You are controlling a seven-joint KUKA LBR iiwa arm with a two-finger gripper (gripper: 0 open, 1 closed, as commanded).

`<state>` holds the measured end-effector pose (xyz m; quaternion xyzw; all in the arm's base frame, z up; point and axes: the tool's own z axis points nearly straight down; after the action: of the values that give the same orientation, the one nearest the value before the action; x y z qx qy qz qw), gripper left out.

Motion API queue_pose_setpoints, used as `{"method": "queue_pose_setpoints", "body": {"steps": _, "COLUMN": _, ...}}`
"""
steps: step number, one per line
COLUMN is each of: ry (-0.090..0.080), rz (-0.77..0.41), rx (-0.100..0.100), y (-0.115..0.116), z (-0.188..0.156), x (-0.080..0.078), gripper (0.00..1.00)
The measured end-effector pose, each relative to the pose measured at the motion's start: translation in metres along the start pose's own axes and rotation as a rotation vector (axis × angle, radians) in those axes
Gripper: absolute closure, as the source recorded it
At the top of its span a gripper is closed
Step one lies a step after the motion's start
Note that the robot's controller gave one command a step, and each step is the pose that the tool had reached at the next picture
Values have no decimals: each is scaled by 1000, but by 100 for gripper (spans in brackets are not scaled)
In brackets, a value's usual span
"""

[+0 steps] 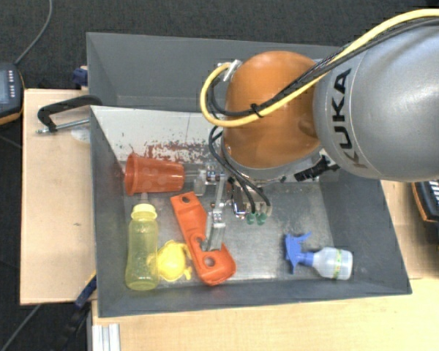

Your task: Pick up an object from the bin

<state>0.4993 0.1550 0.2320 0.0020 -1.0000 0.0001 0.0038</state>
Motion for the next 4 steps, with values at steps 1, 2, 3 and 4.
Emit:
{"method": "queue_pose_setpoints", "body": {"steps": 1, "ry": -9, "rz": 3, "rx": -2, "y": -1, "z": -5, "x": -2, "gripper": 0}}
{"method": "queue_pose_setpoints", "body": {"steps": 2, "ry": -16, "rz": -138, "rx": -4, "y": -8, "z": 16, "x": -3, "gripper": 0}}
{"method": "queue_pose_setpoints", "body": {"steps": 3, "ry": -8, "rz": -355, "rx": 0, "y": -33, "z": 51, "x": -1, "gripper": 0}}
{"method": "queue_pose_setpoints", "body": {"steps": 4, "ry": -9, "rz": -324, "rx": 0, "y": -36, "z": 53, "x": 0, "gripper": 0}}
